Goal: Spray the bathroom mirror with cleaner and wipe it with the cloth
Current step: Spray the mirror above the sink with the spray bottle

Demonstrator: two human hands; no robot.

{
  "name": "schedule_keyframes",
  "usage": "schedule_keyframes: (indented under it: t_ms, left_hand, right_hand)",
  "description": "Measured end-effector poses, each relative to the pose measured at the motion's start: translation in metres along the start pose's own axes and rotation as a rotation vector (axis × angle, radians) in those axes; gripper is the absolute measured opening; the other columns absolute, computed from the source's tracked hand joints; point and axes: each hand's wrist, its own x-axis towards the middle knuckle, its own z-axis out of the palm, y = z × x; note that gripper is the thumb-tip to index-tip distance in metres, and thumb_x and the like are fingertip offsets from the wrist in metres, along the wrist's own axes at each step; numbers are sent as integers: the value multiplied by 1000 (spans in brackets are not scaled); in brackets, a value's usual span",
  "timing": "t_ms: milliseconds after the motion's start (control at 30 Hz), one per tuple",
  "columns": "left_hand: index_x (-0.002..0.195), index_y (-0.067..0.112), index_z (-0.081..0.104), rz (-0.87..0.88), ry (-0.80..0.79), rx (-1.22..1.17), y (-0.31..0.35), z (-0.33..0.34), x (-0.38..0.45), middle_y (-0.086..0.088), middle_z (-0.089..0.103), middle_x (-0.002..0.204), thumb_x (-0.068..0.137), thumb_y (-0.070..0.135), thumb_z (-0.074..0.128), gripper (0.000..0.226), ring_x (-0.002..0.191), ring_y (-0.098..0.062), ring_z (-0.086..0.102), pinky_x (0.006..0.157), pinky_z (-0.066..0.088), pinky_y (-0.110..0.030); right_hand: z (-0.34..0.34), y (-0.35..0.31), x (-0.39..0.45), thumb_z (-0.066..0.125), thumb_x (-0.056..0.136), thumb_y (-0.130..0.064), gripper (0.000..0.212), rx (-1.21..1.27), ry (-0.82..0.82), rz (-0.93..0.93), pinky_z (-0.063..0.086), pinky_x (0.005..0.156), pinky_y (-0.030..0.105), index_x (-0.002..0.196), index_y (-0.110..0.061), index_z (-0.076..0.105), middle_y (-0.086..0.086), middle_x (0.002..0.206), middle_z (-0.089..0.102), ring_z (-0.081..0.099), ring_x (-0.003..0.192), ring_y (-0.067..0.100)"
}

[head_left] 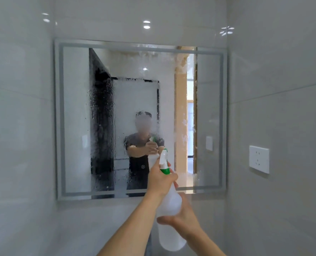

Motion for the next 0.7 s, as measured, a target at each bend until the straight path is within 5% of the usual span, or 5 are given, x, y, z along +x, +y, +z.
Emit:
schedule_keyframes:
  t_ms: [133,333,500,633,700]
  left_hand:
    - [116,14,61,-61,60,8,-23,-30,-12,-16,67,97,73,-5,65,47,64,-30,67,54,53,-28]
    - [92,9,61,-142,270,-8,-49,-99,-35,-6,61,73,56,9,63,36,57,-27,58,61,56,-55]
    - [87,8,55,-167,334,24,-44,-149,-54,-10,53,71,56,7,61,32,51,-25,55,53,51,-34]
    - [104,10,59,-156,280,53,-35,-177,-58,-13,64,95,69,-3,71,39,63,-23,62,63,57,-36]
    - [119,18,58,-148,156,86,-26,-190,-59,-3,65,114,65,5,74,58,87,-22,70,85,57,-41]
  right_hand:
    - [30,11,-2,88,41,-30,81,-33,-76,31,55,79,31,112,-36,48,-9,107,64,62,100,11]
    - [95,15,-12,90,42,-26,73,-56,-225,-5,57,82,33,102,-31,50,-5,106,62,61,97,9]
    - [141,3,-20,89,46,-29,71,-67,-324,-48,56,78,26,106,-33,50,-13,104,64,63,94,3]
    - [163,-4,-22,89,42,-35,76,-41,-348,-70,57,78,35,106,-29,49,-7,98,67,65,91,10]
    - [166,-7,-21,87,36,-40,80,-17,-353,-94,57,83,45,106,-27,50,-4,100,67,67,94,16]
